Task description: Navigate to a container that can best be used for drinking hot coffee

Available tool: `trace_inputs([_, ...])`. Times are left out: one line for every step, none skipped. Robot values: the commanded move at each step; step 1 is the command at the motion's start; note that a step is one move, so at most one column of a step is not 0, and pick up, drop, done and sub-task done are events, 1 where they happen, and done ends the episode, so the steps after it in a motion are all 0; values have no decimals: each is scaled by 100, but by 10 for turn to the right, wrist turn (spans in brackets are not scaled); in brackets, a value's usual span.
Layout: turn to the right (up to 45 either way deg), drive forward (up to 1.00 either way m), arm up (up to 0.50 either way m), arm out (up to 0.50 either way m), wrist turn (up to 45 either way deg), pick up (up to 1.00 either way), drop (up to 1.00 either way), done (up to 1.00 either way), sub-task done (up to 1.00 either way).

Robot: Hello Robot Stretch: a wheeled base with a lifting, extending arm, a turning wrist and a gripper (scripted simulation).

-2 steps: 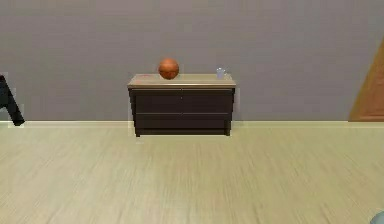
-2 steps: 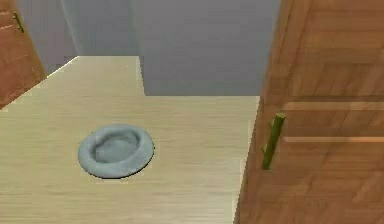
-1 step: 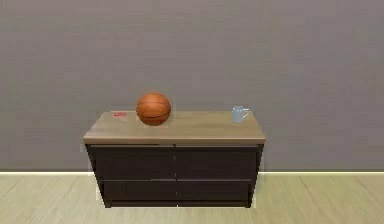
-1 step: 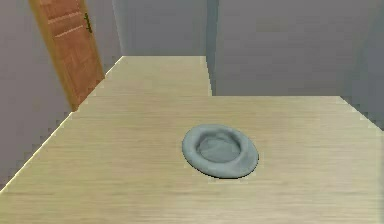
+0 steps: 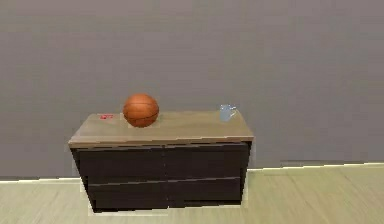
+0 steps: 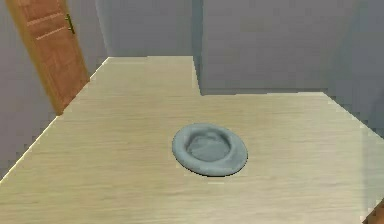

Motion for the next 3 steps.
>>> trace_inputs([0,50,0,0,0,0,0,0,0])
trace_inputs([150,0,0,0,0,0,0,0,0])
trace_inputs([0,0,0,0,0,0,0,100,0])
